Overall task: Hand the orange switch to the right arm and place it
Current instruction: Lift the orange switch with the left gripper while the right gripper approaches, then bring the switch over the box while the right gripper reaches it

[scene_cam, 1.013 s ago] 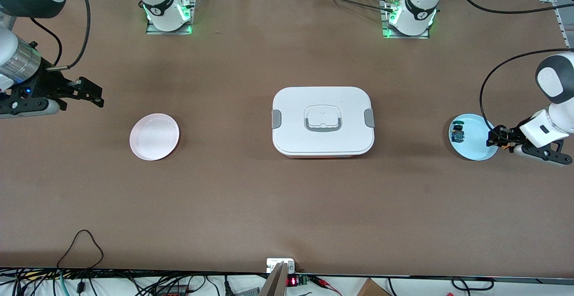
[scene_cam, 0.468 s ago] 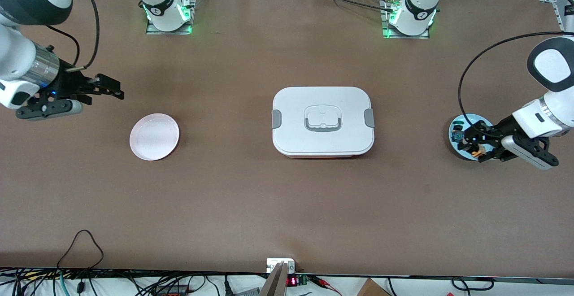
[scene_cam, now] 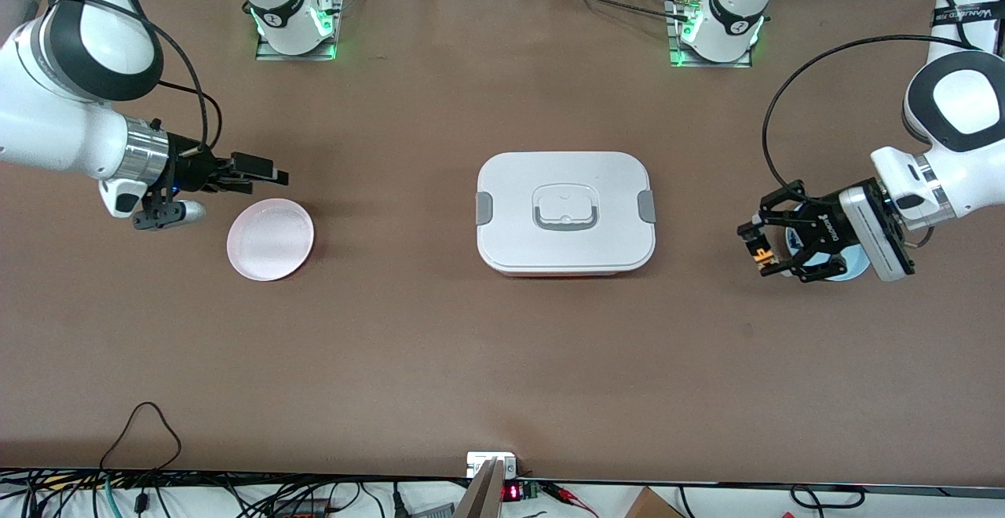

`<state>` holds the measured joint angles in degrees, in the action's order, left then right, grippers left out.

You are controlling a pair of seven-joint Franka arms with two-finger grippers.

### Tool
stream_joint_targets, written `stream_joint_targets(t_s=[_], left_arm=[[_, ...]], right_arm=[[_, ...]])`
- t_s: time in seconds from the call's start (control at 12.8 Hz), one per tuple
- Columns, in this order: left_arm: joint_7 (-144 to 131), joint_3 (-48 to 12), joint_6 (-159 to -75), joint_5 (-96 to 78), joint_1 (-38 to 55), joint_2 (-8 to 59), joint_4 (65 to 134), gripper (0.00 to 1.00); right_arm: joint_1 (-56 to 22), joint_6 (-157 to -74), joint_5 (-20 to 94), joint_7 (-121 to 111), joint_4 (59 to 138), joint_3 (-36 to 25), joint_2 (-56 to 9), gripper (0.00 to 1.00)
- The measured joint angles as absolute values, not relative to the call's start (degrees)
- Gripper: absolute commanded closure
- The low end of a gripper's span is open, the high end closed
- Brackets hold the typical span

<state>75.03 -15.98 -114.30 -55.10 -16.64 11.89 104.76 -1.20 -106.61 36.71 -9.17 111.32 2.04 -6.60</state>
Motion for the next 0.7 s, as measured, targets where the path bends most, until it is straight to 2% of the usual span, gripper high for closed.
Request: stream_joint_targets(t_s=[0.39, 0.55, 0.7], left_arm=[[92.5, -16.05, -96.15, -71.86, -16.01, 11.94, 105.07, 1.0], [97.99, -16.17, -94.32, -75.06, -13.85, 12.01, 105.16, 1.0], [102.58, -16.3, -94.23, -78.91, -10.75, 12.76, 105.98, 1.0]], right_arm=[[-9.19, -106.94, 67.21, -9.46, 112.57, 2.53, -9.69, 0.0], [-13.83, -108.48, 80.55, -9.44, 112.62, 2.62, -11.51, 0.0], [-19.27, -113.81, 93.12, -9.43, 112.6, 2.71, -12.51, 0.0]])
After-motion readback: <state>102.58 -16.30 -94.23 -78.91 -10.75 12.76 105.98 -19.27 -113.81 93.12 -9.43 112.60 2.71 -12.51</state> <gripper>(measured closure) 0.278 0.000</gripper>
